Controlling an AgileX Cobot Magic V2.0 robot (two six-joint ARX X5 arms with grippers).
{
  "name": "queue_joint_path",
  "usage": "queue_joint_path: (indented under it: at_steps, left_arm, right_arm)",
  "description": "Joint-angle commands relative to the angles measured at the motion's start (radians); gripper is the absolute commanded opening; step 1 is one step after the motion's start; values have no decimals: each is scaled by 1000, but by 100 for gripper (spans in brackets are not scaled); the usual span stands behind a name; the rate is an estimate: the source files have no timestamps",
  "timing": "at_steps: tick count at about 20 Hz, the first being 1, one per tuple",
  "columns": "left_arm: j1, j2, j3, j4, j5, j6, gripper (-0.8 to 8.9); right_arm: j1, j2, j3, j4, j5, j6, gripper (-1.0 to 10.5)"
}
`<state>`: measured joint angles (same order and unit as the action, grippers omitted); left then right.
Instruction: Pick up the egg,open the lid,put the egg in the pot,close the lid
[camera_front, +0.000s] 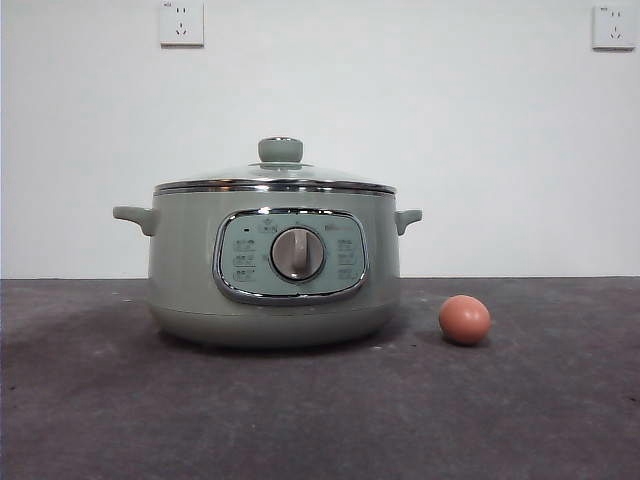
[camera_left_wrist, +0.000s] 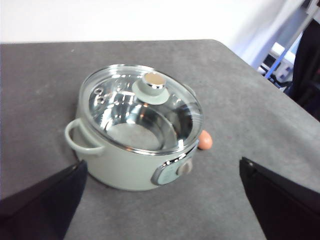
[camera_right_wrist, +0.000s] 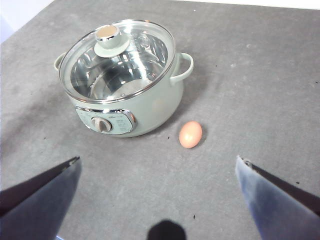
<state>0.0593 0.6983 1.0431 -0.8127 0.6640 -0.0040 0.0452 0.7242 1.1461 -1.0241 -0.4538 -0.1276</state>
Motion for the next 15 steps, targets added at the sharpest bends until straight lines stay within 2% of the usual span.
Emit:
queue_joint_path:
  at_steps: [1, 6, 11, 15]
  left_arm:
    - [-29, 47, 22, 35, 1, 5, 680]
    - [-150, 270, 154, 101, -17, 9, 679]
    - [-314, 550, 350, 125, -163, 71, 679]
    - [-402, 777, 518, 130, -269, 124, 679]
  right_arm:
    - [0, 18, 3, 7, -10, 3, 618]
    - [1, 84, 3, 17, -45, 5, 617]
    - [1, 162, 3, 30, -45, 4, 617]
    - [1, 204, 3, 28, -45, 4, 617]
